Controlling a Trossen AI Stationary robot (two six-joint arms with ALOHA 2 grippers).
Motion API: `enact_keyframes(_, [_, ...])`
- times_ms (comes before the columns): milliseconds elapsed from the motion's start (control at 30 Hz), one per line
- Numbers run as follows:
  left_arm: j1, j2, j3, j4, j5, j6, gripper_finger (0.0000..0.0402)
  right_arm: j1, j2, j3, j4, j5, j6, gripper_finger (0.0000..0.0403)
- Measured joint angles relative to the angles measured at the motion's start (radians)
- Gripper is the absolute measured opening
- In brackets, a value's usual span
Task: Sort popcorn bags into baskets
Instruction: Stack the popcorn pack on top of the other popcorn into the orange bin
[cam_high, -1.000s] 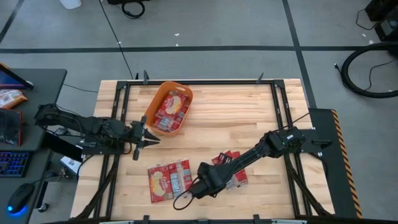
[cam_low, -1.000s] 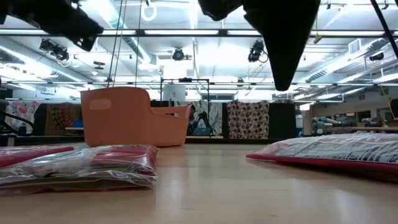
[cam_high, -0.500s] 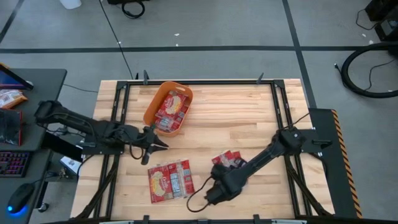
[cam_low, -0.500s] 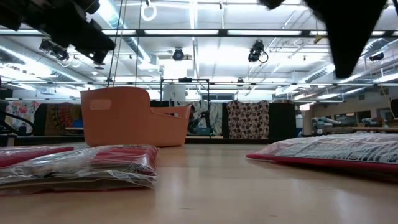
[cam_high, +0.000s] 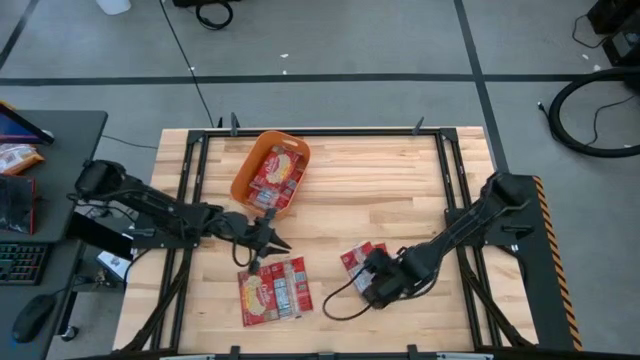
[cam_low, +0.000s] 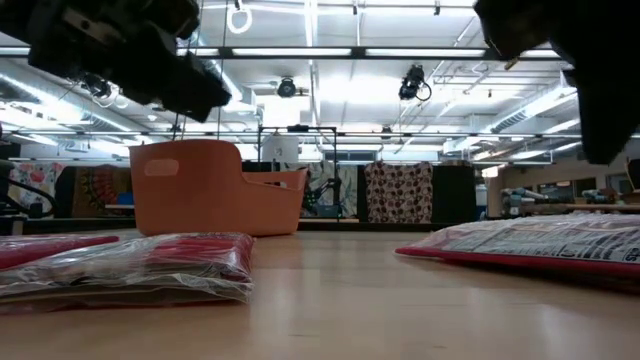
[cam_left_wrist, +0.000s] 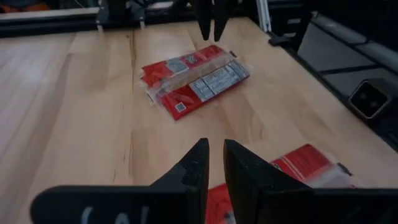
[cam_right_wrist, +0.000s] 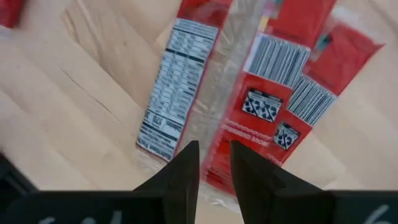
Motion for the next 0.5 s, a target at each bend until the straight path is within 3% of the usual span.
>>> enact_keyframes(200, [0.0,0.147,0.103,0.0,-0.006,0.015,0.0052,-0.017,-0.158,-0.235,0.152,-0.078,0.0,0.0129])
enact_keyframes(500, [0.0,0.36,0.303,0.002,-0.008,0.104,0.0052,-0.028,-0.314,-0.425,0.279,-0.117,-0.014,0.0194])
